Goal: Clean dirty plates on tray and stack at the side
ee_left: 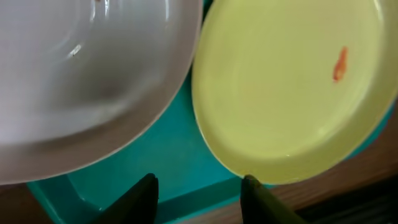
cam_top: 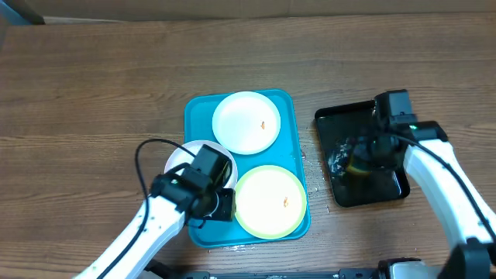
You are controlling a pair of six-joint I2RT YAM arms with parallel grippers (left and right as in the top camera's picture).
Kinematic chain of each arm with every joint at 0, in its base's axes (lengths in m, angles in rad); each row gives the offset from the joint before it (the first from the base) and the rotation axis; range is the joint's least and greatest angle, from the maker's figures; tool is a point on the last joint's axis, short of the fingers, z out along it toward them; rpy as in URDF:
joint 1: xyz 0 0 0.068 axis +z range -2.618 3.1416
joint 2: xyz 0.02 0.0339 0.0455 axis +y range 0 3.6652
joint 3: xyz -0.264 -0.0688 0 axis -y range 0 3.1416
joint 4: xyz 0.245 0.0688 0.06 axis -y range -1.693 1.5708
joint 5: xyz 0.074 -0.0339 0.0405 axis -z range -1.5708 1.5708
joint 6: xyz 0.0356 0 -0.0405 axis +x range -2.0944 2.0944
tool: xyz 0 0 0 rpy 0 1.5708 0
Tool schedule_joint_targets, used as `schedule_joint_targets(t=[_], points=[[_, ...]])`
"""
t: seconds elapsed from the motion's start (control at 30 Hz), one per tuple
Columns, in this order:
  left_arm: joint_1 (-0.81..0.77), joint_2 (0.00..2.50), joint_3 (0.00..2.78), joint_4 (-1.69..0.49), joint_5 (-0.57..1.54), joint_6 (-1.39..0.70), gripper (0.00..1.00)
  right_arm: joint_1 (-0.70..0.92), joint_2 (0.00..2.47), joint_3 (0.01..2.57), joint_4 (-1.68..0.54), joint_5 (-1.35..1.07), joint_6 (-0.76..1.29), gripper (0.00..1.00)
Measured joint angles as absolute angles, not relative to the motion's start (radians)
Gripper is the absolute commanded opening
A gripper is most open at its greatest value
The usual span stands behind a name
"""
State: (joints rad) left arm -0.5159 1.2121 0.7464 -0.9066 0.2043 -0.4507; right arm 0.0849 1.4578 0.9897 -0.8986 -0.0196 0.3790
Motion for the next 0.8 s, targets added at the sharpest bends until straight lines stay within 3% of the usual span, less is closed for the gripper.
schedule_joint_targets(t=[0.27, 0.4, 0.8], points=[[-0.517, 1.428, 0.699, -0.721, 0.192, -0.488, 0.22, 0.088, 1.301, 0.991, -0.976, -0.202, 0.293, 0.04], [-0.517, 1.508, 0.699, -0.664, 0.21, -0.496, 0.05, 0.123, 1.262, 0.991, -1.015, -0.261, 0.261, 0.04], [-0.517, 1.519, 0.708, -0.65, 0.221, -0.582, 0.04, 0.456, 1.259, 0.989, -1.042, -0.299, 0.254, 0.04]])
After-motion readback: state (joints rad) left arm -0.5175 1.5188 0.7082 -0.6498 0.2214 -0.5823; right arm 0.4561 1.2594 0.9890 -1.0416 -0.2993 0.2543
